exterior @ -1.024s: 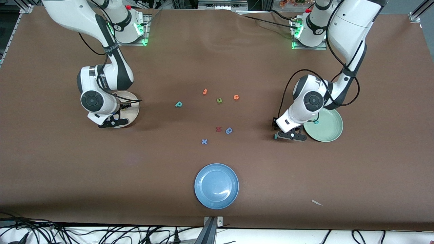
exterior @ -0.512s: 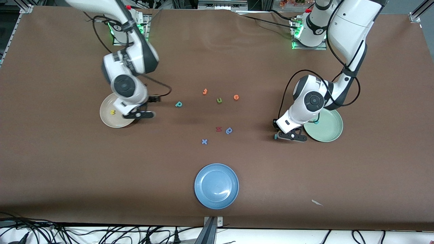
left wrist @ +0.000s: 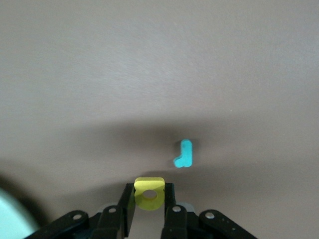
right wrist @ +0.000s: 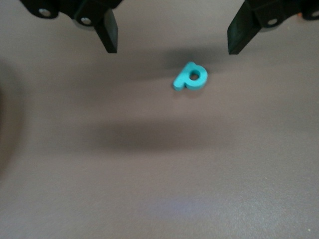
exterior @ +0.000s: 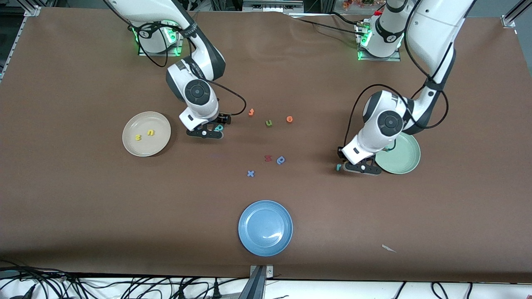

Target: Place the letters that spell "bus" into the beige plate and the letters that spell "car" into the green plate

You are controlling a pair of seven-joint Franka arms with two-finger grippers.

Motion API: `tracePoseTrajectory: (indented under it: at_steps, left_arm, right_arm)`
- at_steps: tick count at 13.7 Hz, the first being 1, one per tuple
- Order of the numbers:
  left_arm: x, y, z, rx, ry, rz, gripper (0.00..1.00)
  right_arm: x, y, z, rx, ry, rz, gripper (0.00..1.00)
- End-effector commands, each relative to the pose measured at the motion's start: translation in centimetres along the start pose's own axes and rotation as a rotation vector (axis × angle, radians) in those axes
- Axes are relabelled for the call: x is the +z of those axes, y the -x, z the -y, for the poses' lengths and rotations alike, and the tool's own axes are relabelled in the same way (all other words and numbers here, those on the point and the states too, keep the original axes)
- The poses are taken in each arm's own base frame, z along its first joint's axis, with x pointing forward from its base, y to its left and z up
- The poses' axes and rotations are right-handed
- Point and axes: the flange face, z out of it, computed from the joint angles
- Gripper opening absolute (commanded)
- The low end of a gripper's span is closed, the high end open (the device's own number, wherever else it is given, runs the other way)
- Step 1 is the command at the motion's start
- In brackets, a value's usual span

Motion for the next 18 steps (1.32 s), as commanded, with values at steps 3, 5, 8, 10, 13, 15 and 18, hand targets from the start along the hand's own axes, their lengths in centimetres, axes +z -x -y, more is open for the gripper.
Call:
tracePoseTrajectory:
  at_steps: [3,5,8,10,13,15,18]
  left_arm:
    - [-6.3,0.9,4.6,-0.031,-0.033,0.053,0.04]
    - [-6.9,1.3,8.2,0.007,-0.042,0.074,0.04]
    - [-5.5,2.8,12.9,0.046,-0.048,0.116,0.08]
    - [-5.4,3.2,15.8,0.07,-0.048,0.119,0.13]
    - [-4.8,3.4,17.8,0.082,-0.042,0.125,0.43]
    - [-4.5,3.5,17.8,0.081,-0.041,0.13,0.64]
    - [-4.6,3.4,17.7,0.077,-0.041,0.127,0.7]
  right_arm:
    - [1.8,1.6,0.5,0.104,-0.046,-0.048,0.95]
    - [2.5,1.8,0.4,0.114,-0.057,-0.056,0.95]
    - [2.7,1.7,0.3,0.117,-0.065,-0.061,0.83]
    - [3.2,2.1,0.1,0.118,-0.085,-0.078,0.83]
    - [3.7,2.3,-0.2,0.119,-0.106,-0.096,0.82]
    - [3.6,2.2,-0.2,0.121,-0.109,-0.099,0.81]
    - [3.6,2.2,-0.2,0.121,-0.109,-0.099,0.71]
